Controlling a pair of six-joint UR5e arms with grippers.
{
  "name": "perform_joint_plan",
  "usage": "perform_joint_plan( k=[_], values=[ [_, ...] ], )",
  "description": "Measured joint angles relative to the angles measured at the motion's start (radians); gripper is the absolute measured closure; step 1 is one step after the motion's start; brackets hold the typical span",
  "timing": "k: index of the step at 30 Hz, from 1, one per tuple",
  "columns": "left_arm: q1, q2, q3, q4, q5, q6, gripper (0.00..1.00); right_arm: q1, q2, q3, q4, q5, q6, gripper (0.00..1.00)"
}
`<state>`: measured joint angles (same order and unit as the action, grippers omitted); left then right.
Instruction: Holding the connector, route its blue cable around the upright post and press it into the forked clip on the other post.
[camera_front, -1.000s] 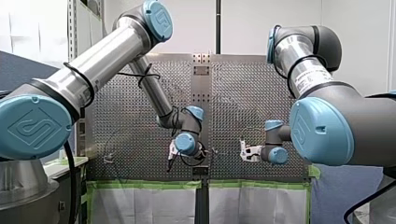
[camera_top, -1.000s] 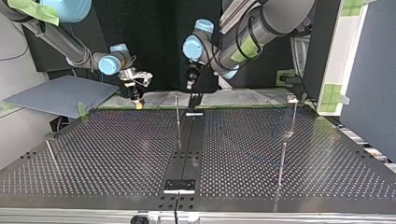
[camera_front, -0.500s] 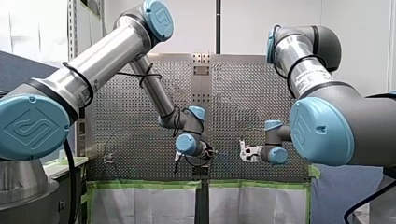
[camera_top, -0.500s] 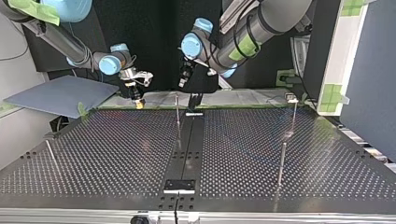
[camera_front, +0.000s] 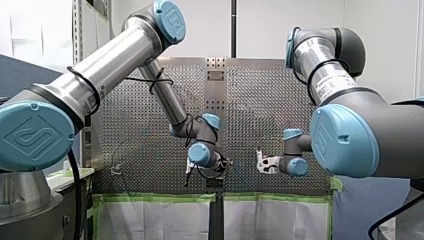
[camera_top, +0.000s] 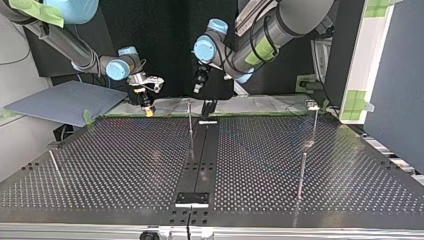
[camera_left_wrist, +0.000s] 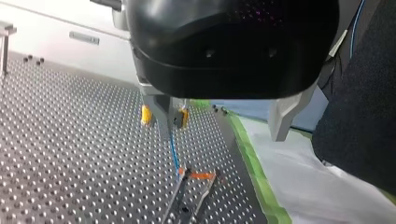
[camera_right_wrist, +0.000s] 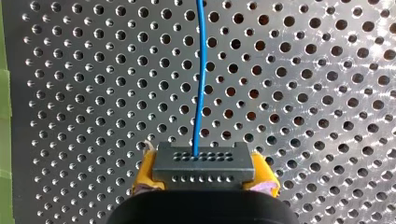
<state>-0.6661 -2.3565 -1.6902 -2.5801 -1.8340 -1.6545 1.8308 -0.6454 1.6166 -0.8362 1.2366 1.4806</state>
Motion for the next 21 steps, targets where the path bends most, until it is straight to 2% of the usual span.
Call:
perform_joint_plan(
  k=[11,21],
  values=[
    [0.0,0.0,-0.001,-0.024,-0.067,-0.011,0.0,0.0,0.0,0.0,0.0,0.0,0.0,1.0],
    [0.0,0.0,-0.001,-0.026,-0.074,-0.011,0.0,0.0,0.0,0.0,0.002,0.0,-0.001,1.0]
  ],
)
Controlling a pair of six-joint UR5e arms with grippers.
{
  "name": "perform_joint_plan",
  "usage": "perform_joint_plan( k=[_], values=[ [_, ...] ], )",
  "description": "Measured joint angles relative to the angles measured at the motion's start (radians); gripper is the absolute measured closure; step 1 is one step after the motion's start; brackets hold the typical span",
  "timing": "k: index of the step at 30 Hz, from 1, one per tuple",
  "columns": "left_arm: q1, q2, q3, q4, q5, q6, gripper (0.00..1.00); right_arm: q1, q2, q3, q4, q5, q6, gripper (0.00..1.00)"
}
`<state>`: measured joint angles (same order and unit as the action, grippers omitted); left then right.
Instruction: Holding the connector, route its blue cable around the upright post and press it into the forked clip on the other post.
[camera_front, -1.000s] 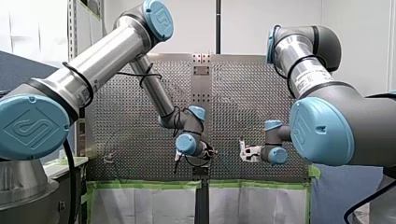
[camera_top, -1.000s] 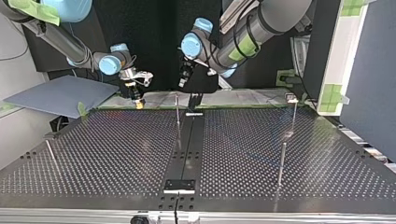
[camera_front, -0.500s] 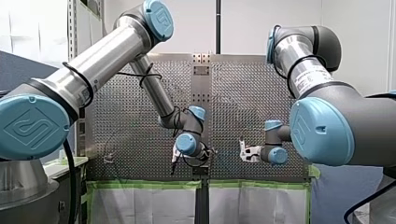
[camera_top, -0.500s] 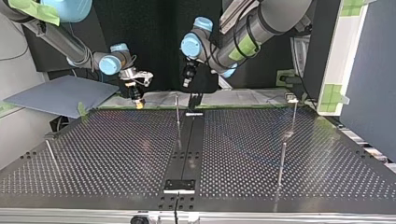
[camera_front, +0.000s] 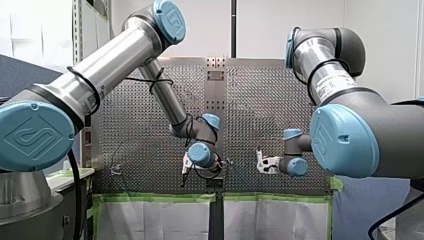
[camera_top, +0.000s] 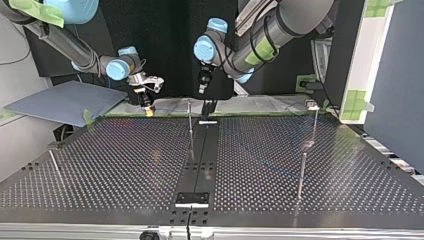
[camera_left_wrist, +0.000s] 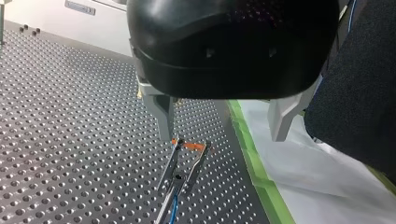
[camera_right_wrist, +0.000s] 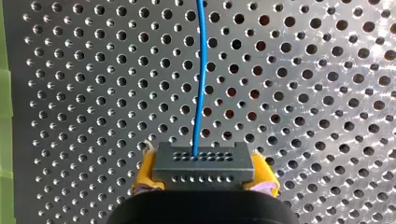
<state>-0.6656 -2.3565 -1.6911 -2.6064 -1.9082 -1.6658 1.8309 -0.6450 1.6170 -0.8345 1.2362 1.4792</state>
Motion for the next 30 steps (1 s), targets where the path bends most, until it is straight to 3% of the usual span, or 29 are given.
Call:
perform_joint_plan(
  k=[7,16,23,30],
  values=[
    [0.002,0.0,0.0,0.0,0.001,0.0,0.0,0.001,0.001,0.001,0.008,0.0,-0.008,1.0],
    [0.003,0.0,-0.002,-0.004,-0.002,0.002,0.0,0.0,0.0,0.029,0.07,0.024,-0.072,1.0],
    [0.002,0.0,-0.002,-0.005,-0.002,0.002,0.0,0.001,0.0,0.088,0.043,0.033,-0.129,1.0],
    [0.002,0.0,-0.002,-0.005,-0.002,0.002,0.0,0.021,0.0,0.121,0.032,0.036,-0.149,1.0]
  ],
)
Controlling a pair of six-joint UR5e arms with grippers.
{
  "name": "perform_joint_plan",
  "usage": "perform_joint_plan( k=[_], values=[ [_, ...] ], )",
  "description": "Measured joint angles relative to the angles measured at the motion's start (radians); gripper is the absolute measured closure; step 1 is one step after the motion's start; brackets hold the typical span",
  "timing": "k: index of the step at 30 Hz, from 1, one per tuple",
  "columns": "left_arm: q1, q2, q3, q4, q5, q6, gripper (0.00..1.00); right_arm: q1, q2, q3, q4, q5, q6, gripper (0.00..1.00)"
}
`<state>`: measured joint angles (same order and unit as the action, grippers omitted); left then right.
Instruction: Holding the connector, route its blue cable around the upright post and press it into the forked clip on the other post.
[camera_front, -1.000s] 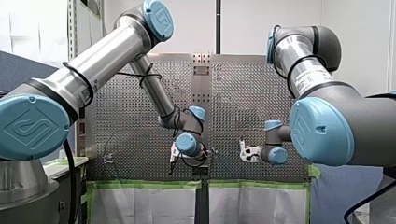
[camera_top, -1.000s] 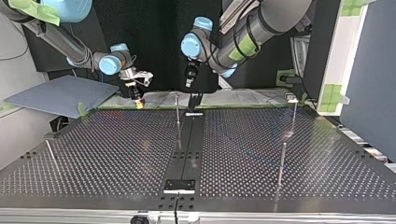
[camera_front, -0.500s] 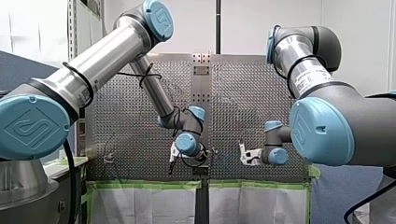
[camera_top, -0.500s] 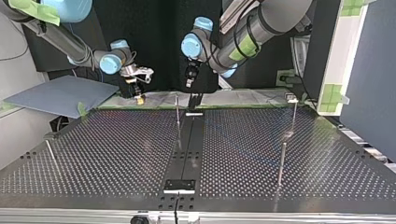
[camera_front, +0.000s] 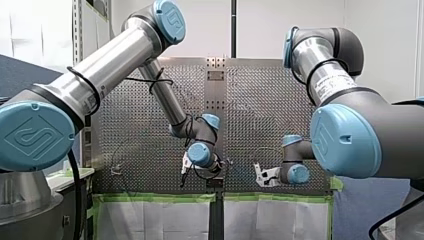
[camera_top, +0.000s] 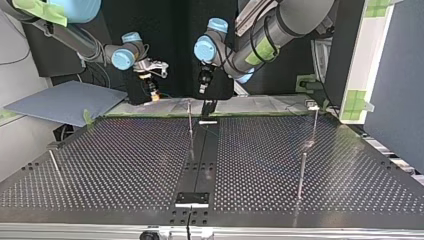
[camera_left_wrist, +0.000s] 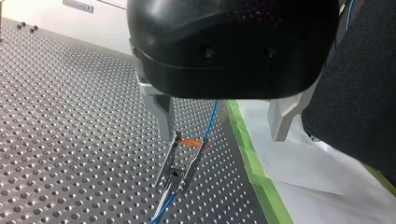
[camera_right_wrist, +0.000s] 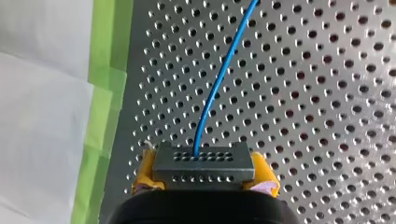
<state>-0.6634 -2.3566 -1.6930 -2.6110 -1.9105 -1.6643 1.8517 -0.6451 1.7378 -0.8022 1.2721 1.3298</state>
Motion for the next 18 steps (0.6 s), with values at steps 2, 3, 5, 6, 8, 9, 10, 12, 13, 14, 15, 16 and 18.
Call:
perform_joint_plan(
  k=[2,3,5,6,8,9,10,12,13,14,15,16,18],
  values=[
    [0.0,0.0,0.0,0.0,0.0,0.0,0.0,0.009,0.0,0.006,-0.004,0.001,-0.002,1.0],
    [0.0,0.0,0.0,0.0,0.0,0.0,0.0,0.012,0.0,0.008,-0.005,0.001,-0.003,1.0],
    [0.0,0.0,0.0,0.0,0.001,0.0,0.0,0.02,0.001,0.01,-0.008,0.003,-0.003,1.0],
    [0.0,0.0,0.0,0.0,0.001,0.0,0.0,0.023,0.001,0.011,-0.01,0.004,-0.003,1.0],
    [0.0,0.0,0.0,-0.001,0.001,0.0,0.0,0.026,0.001,0.011,-0.016,0.005,0.002,1.0],
    [0.0,0.0,0.0,-0.002,0.001,0.0,0.0,0.027,0.001,0.011,-0.02,0.005,0.005,1.0],
    [0.0,0.0,0.0,-0.003,0.001,0.0,0.0,0.026,0.001,0.011,-0.025,0.003,0.01,1.0],
    [0.001,0.0,0.0,-0.005,0.001,0.0,0.0,0.024,0.001,0.011,-0.039,0.0,0.024,1.0],
    [0.001,0.0,0.0,-0.005,0.001,0.0,0.0,0.024,0.001,0.011,-0.045,-0.001,0.03,1.0],
    [0.001,0.0,0.0,-0.006,0.002,0.0,0.0,0.025,0.001,0.011,-0.053,0.0,0.038,1.0],
    [0.001,0.0,0.0,-0.007,0.001,0.0,0.0,0.026,0.001,0.012,-0.06,0.0,0.045,1.0],
    [0.001,0.0,0.0,-0.007,0.002,0.0,0.0,0.027,0.001,0.012,-0.066,0.001,0.05,1.0],
    [0.001,0.0,0.0,-0.007,0.002,0.0,0.0,0.028,0.001,0.012,-0.073,0.007,0.053,1.0]
  ],
)
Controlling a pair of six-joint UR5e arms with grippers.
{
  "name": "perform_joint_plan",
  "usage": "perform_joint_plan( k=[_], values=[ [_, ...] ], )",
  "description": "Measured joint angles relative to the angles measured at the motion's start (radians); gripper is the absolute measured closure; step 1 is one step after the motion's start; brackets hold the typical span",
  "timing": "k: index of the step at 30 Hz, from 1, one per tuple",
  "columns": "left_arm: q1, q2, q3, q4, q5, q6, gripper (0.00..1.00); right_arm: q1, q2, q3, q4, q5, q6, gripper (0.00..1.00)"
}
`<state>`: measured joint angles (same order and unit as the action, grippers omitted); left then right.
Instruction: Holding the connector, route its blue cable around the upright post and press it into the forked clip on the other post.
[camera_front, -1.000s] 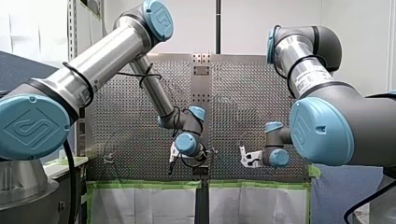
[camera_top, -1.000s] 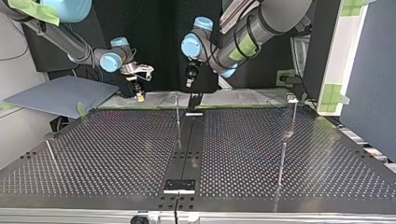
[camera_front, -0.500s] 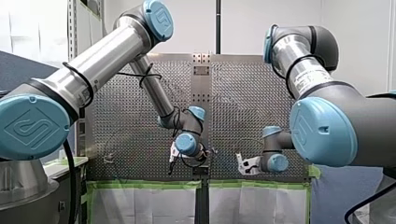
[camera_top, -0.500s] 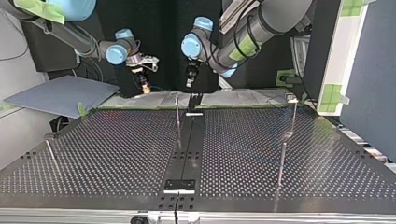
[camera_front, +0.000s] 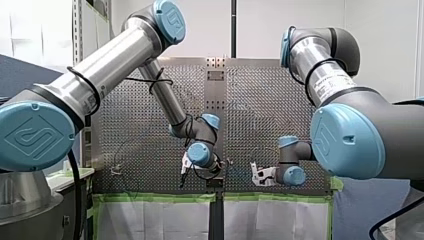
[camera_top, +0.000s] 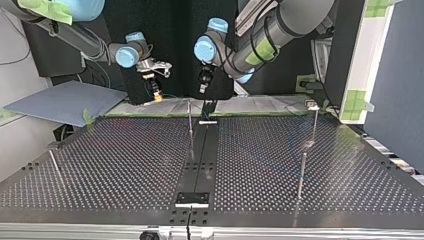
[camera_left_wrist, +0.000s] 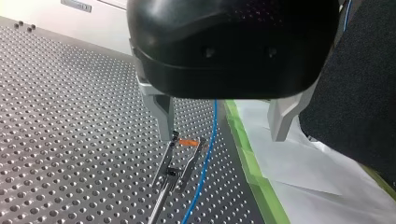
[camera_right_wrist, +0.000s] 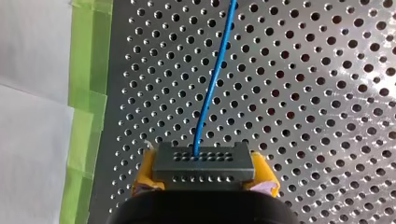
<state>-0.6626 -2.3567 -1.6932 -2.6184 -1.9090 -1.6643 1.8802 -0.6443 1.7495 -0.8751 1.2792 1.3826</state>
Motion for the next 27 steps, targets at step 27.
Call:
perform_joint_plan(
  k=[27],
  values=[
    [-0.029,-0.002,-0.05,0.039,-0.05,0.004,0.0,0.028,-0.004,0.043,0.047,0.018,-0.108,1.0]
  ],
)
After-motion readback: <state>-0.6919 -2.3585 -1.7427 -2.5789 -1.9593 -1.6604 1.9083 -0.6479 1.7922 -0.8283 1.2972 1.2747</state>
